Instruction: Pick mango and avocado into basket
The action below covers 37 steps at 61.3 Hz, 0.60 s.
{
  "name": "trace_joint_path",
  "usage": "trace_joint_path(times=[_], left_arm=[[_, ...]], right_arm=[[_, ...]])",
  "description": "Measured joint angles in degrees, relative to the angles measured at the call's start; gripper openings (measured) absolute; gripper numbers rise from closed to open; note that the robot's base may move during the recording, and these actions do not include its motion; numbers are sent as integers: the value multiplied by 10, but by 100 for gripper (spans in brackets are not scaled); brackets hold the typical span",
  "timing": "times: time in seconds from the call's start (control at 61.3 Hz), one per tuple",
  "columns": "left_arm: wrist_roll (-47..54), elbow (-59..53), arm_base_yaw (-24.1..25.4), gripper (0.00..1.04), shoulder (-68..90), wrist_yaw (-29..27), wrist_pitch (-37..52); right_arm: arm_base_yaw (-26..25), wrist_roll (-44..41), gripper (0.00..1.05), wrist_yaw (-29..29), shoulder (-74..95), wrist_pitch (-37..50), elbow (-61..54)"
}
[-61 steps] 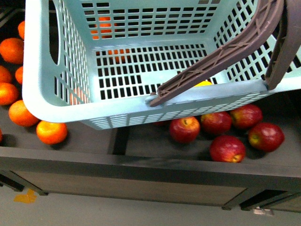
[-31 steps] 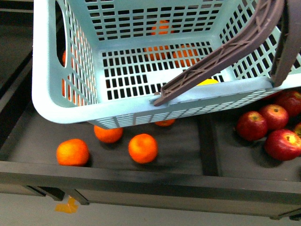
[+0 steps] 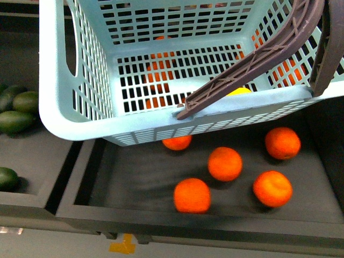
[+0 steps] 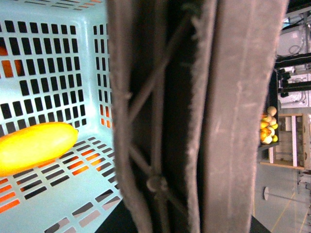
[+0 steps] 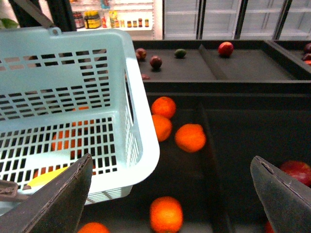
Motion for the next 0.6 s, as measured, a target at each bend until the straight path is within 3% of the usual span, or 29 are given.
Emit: trace_joint_path(times=[0.603], left_arm=[[0,0,0,15,0,-2,0]], right_arm=[[0,0,96,-1,0,0,0]])
